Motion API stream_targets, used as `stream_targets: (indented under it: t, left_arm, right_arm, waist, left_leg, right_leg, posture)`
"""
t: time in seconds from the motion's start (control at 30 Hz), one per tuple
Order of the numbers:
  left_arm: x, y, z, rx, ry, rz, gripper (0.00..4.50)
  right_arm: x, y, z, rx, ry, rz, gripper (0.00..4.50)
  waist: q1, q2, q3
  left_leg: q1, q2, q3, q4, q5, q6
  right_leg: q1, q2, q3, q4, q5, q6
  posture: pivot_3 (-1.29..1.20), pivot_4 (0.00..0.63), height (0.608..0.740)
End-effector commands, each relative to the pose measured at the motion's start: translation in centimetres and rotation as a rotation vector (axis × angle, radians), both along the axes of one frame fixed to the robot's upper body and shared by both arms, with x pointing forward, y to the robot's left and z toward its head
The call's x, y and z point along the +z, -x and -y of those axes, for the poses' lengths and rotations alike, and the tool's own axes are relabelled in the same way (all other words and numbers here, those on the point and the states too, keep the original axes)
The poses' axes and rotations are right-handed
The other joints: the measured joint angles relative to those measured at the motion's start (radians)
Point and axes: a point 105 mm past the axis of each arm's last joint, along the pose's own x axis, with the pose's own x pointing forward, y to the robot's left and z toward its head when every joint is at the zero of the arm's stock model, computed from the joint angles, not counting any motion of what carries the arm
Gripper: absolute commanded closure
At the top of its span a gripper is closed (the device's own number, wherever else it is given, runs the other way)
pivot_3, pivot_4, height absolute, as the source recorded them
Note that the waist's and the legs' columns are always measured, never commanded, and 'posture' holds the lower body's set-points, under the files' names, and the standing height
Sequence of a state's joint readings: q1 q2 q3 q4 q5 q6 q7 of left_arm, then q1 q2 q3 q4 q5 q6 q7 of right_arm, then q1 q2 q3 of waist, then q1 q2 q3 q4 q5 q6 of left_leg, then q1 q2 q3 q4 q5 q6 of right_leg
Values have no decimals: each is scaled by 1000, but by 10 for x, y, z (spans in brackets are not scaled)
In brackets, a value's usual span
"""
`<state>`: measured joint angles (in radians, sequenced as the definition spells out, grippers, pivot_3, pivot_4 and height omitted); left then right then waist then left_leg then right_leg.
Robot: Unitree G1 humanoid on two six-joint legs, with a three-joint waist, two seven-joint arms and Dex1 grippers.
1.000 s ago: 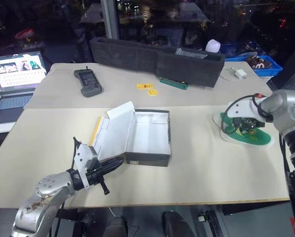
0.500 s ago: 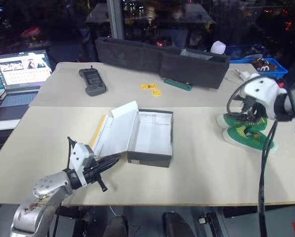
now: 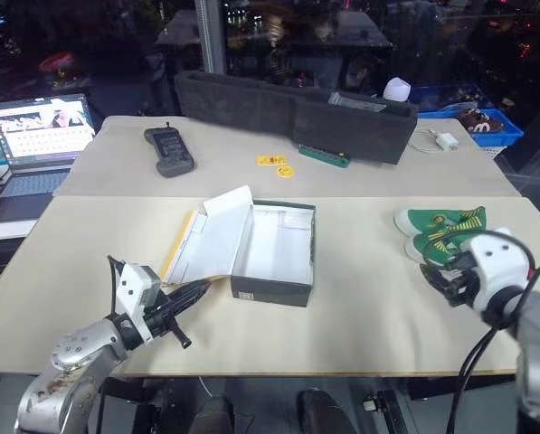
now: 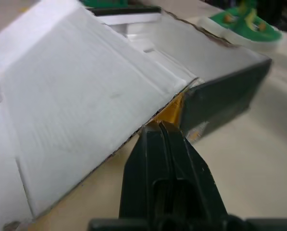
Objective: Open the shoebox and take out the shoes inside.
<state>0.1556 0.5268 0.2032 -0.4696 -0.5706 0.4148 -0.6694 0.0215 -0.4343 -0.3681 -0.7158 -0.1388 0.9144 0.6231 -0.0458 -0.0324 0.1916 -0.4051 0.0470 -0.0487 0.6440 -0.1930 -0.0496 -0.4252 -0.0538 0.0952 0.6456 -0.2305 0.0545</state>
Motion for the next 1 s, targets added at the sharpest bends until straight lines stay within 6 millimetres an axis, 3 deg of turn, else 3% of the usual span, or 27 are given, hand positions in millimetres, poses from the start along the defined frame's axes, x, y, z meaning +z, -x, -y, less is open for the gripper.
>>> stream_targets:
  t: [0.03,0.1,0.23,0.37,0.43,0.57,0.67,0.77,1.0]
  left_arm:
    - [4,5,-9,118,-6,42,4478]
    - [-3,9,-21,232,2,30,4478]
    - [-14,15,-43,439,19,15,4478]
    - [-22,15,-83,698,63,3,4478]
    - [-17,11,-98,764,46,27,4478]
    - [18,-19,-126,867,57,161,4478]
    - [24,-34,-131,880,59,174,4478]
    - [18,-36,-133,879,43,165,4478]
    - [15,-40,-130,848,62,165,4478]
  right_arm:
    - [6,3,-16,-4,94,137,1147]
    - [0,2,-26,-9,54,180,1147]
    - [-12,-5,-22,-70,84,210,1147]
    - [-6,-15,-18,-121,79,274,1147]
    - [-2,-18,-18,-120,96,297,1147]
    - [-3,-27,-15,-116,112,303,1147]
    - [-6,-31,-18,-95,118,300,1147]
    - [-6,-32,-18,-93,120,304,1147]
    - [-2,-36,-15,-102,117,322,1147]
  waist:
    - [-1,0,0]
    - [-10,0,0]
    - [-16,-3,-2]
    - [-12,-6,-4]
    - [-13,-6,-4]
    - [-4,-7,-5]
    - [1,-9,-6]
    - [-5,-8,-6]
    - [0,-8,-6]
  left_leg:
    - [0,0,0,0,0,0]
    - [0,0,1,0,0,0]
    - [1,0,2,0,0,0]
    - [1,0,1,0,0,0]
    - [1,0,1,0,0,0]
    - [1,0,0,0,0,0]
    - [1,0,0,0,0,0]
    - [0,-1,1,0,0,-1]
    - [0,0,0,-1,0,-1]
  right_leg:
    - [0,0,0,0,0,0]
    - [0,-1,1,-1,0,0]
    - [1,-1,1,-1,-3,-7]
    - [2,-1,1,-1,-3,-7]
    - [1,-1,1,-2,-3,-7]
    - [2,0,0,-1,-3,-7]
    - [3,0,-1,-1,-3,-7]
    - [3,-1,1,-3,1,0]
    - [2,0,-1,-2,1,0]
  posture:
    - [0,150,715]
    - [0,150,715]
    - [0,150,715]
    - [0,150,715]
    - [0,150,715]
    - [0,150,715]
    - [0,150,715]
    - [0,150,715]
    - [0,150,715]
